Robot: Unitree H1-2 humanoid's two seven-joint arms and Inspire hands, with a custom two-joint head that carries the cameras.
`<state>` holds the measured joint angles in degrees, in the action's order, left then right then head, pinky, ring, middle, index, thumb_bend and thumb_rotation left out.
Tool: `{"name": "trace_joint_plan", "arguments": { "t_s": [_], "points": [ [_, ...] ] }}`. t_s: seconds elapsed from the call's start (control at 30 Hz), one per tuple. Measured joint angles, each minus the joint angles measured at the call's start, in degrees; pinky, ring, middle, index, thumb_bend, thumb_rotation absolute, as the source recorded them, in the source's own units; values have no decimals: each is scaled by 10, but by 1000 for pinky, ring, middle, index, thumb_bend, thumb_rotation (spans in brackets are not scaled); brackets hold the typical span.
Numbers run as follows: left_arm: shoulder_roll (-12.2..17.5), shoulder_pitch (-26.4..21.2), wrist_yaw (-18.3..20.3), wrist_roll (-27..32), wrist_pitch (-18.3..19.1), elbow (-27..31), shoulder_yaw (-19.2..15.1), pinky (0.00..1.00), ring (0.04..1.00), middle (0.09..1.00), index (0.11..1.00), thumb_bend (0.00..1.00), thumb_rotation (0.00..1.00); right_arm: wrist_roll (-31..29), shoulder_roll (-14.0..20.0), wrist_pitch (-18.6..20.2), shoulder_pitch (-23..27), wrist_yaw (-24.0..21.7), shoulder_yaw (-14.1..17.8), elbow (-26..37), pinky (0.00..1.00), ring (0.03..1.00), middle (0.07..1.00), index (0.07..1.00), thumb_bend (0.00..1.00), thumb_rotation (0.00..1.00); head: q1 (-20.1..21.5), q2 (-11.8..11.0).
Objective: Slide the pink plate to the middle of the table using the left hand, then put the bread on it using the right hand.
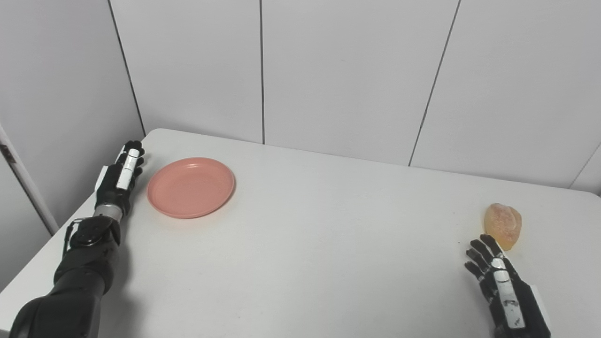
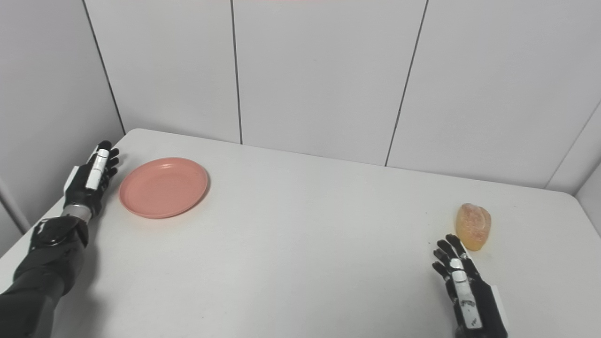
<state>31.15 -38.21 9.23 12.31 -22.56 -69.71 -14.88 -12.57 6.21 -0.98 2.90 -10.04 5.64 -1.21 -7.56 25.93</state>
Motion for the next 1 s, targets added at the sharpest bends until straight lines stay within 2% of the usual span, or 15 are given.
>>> {"name": "trace_joint_plan", "arguments": {
  "t_s": [0.07, 0.13, 0.27, 0.53, 0.63, 0.73, 0.9, 1.0],
  "points": [
    [0, -3, 0, 0, -5, -6, 3, 926, 933, 916, 978, 873, 832, 0, 0, 0, 0, 0, 0, 0, 898, 894, 887, 905, 682, 799, 0, 1],
    [0, -7, -3, 0, -5, -9, 6, 922, 929, 913, 976, 866, 828, 1, 0, 0, 0, 1, 0, 0, 896, 892, 885, 906, 682, 801, 1, 1],
    [0, -12, -5, -1, -3, -10, 15, 915, 925, 915, 981, 790, 840, 1, -1, 0, 0, 1, -1, 1, 899, 892, 884, 906, 688, 800, 3, 3],
    [-2, -28, 8, -7, -7, -35, 33, 941, 937, 931, 995, 834, 822, 1, -3, 0, 0, 7, -3, 2, 892, 886, 880, 891, 716, 790, 7, 4],
    [-4, -32, 8, -7, -11, -45, 35, 938, 932, 928, 997, 890, 815, 1, -3, 0, 0, 7, -4, 2, 898, 891, 881, 893, 715, 795, 10, 3],
    [-4, -33, 7, -11, -15, -46, 44, 927, 930, 922, 999, 892, 837, 2, -3, 0, 0, 7, -5, 2, 895, 889, 880, 893, 726, 800, 10, 3],
    [-9, -35, 7, -10, -15, -46, 44, 937, 930, 922, 1000, 834, 816, 4, -4, 0, 0, 7, -7, 2, 892, 890, 881, 899, 720, 809, 11, 4],
    [-13, -36, 9, -10, -15, -46, 44, 934, 917, 911, 998, 846, 830, 7, -4, 0, 0, 8, -8, 2, 891, 893, 887, 901, 722, 800, 12, 4]
  ]
}}
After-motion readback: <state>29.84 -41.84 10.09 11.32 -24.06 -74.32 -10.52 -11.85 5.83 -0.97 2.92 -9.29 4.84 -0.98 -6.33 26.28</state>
